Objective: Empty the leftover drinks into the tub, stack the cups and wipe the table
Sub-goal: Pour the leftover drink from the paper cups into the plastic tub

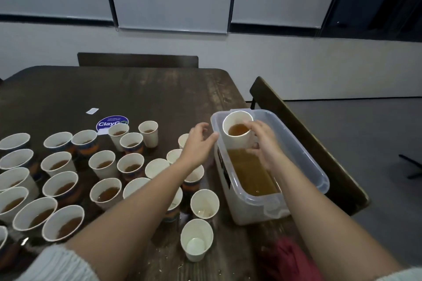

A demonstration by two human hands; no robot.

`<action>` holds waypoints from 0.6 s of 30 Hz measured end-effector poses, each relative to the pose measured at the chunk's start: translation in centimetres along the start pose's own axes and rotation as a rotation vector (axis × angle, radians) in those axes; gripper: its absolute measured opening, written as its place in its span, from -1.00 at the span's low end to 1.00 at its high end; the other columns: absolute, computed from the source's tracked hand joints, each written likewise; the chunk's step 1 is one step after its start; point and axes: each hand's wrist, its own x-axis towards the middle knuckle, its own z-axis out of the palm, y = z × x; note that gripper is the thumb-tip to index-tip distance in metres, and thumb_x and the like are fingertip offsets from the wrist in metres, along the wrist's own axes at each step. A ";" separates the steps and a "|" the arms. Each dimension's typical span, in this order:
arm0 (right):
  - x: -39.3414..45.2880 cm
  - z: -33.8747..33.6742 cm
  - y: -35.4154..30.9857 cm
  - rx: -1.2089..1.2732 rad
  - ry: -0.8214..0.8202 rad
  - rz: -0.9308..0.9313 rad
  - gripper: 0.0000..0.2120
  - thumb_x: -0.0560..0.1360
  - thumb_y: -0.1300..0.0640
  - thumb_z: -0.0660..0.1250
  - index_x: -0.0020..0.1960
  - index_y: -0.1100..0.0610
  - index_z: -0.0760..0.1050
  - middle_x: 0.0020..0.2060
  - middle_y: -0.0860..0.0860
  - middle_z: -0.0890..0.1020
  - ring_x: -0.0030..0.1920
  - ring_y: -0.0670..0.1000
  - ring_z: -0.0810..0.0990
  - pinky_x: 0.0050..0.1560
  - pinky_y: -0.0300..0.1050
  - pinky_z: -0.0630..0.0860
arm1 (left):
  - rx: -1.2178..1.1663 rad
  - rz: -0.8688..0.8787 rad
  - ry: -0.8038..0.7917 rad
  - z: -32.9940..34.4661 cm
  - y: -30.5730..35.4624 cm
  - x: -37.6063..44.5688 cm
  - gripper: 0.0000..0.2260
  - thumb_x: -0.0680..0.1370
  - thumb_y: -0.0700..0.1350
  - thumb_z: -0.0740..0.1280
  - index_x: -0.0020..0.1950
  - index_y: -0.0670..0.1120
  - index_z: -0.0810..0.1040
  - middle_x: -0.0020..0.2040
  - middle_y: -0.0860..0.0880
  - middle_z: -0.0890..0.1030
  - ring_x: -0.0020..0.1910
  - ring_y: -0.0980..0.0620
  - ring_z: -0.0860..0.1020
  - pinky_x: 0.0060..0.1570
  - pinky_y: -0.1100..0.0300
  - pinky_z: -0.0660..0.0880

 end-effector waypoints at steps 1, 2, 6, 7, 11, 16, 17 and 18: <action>0.4 -0.7 0.3 -0.004 0.040 -0.003 -0.41 0.50 -0.09 0.40 0.45 -0.06 0.27 0.24 -0.03 0.46 0.27 0.10 0.45 0.24 0.14 0.49 | 0.019 -0.011 -0.040 0.9 -0.5 -0.1 -0.54 0.60 0.01 0.28 0.44 -0.15 0.32 0.38 -0.09 0.38 0.33 0.00 0.38 0.28 0.16 0.34; 0.8 -1.3 0.7 -0.003 0.074 -0.009 -0.34 0.48 -0.09 0.41 0.50 -0.07 0.21 0.30 0.00 0.44 0.30 0.12 0.44 0.28 0.18 0.47 | 0.034 -0.010 -0.082 1.8 -1.0 -0.2 -0.51 0.61 0.03 0.27 0.47 -0.14 0.28 0.41 -0.07 0.36 0.40 -0.01 0.33 0.35 0.12 0.29; 2.0 -3.3 1.8 -0.054 0.159 -0.044 -0.23 0.46 -0.09 0.45 0.54 -0.09 0.12 0.45 0.07 0.34 0.40 0.17 0.38 0.34 0.25 0.41 | 0.163 -0.015 -0.185 4.7 -1.9 -0.4 -0.43 0.65 0.05 0.15 0.58 -0.12 0.03 0.58 -0.10 0.06 0.56 -0.04 -0.01 0.51 0.04 -0.01; 2.2 -3.7 2.1 -0.070 0.171 -0.054 -0.21 0.46 -0.08 0.45 0.55 -0.08 0.11 0.46 0.08 0.33 0.40 0.16 0.37 0.35 0.25 0.40 | 0.183 -0.027 -0.198 5.3 -2.2 -0.4 -0.43 0.66 0.05 0.11 0.58 -0.11 -0.04 0.59 -0.09 -0.01 0.57 -0.03 -0.07 0.52 0.01 -0.05; 3.0 -4.9 2.9 -0.138 0.178 -0.087 -0.17 0.45 -0.03 0.47 0.56 -0.06 0.08 0.44 0.09 0.32 0.40 0.15 0.37 0.35 0.21 0.41 | 0.186 -0.047 -0.181 6.2 -2.8 -0.8 -0.45 0.68 0.04 0.02 0.58 -0.05 -0.16 0.59 -0.01 -0.12 0.56 0.03 -0.15 0.52 -0.07 -0.07; 3.2 -5.3 3.7 -0.213 0.200 -0.141 -0.14 0.43 0.00 0.49 0.57 -0.04 0.06 0.47 0.08 0.28 0.43 0.12 0.34 0.33 0.07 0.37 | 0.139 -0.033 -0.158 6.4 -3.1 -1.3 -0.47 0.68 0.07 -0.02 0.58 0.00 -0.17 0.59 0.03 -0.13 0.56 0.06 -0.15 0.53 -0.08 -0.08; 3.3 -5.3 3.9 -0.222 0.208 -0.147 -0.13 0.43 -0.01 0.50 0.57 -0.04 0.06 0.48 0.08 0.27 0.43 0.11 0.33 0.32 0.06 0.37 | 0.136 -0.032 -0.156 6.4 -3.1 -1.3 -0.47 0.68 0.07 -0.02 0.58 0.01 -0.17 0.59 0.03 -0.13 0.56 0.06 -0.15 0.53 -0.09 -0.08; 3.3 -5.3 3.9 -0.231 0.213 -0.153 -0.12 0.42 -0.01 0.50 0.57 -0.04 0.06 0.48 0.08 0.27 0.43 0.11 0.33 0.32 0.05 0.37 | 0.136 -0.031 -0.155 6.4 -3.1 -1.4 -0.47 0.68 0.08 -0.02 0.58 0.01 -0.17 0.59 0.04 -0.13 0.56 0.06 -0.15 0.53 -0.10 -0.08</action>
